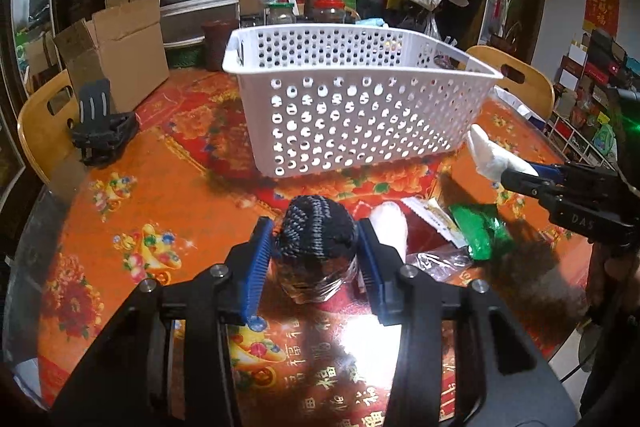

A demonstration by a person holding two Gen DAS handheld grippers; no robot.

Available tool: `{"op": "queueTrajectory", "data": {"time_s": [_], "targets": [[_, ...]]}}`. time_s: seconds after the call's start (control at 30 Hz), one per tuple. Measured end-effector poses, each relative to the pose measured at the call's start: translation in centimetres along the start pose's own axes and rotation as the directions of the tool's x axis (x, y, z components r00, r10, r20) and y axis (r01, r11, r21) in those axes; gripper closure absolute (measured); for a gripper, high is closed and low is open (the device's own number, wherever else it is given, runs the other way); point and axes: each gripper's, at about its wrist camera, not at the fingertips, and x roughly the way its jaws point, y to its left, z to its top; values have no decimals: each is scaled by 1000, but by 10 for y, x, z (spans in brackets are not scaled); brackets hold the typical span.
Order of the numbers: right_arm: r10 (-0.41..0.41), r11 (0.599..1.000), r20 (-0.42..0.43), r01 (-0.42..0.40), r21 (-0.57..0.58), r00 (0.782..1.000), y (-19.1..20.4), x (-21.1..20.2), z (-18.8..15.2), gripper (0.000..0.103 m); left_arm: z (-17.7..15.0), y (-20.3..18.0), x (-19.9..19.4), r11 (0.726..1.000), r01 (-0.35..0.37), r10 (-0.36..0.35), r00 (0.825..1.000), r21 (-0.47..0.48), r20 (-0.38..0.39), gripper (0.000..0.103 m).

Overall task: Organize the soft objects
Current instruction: 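Grasp the black knit ball with the left tool while the right tool grasps the white cloth, then carry the black ball and white cloth into the white basket while both tools open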

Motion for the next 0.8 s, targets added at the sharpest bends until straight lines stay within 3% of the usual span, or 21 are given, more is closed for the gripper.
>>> {"op": "queueTrajectory", "data": {"time_s": [0.33,0.8], "targets": [[-4,1000,66,6,-23,998,-1,-32,20,72,22,1,-21,1000,-9,9,999,4,35,63],[8,999,145,0,-52,989,-7,-63,61,72,91,1,-41,998,-41,37,994,39,103,63]]}}
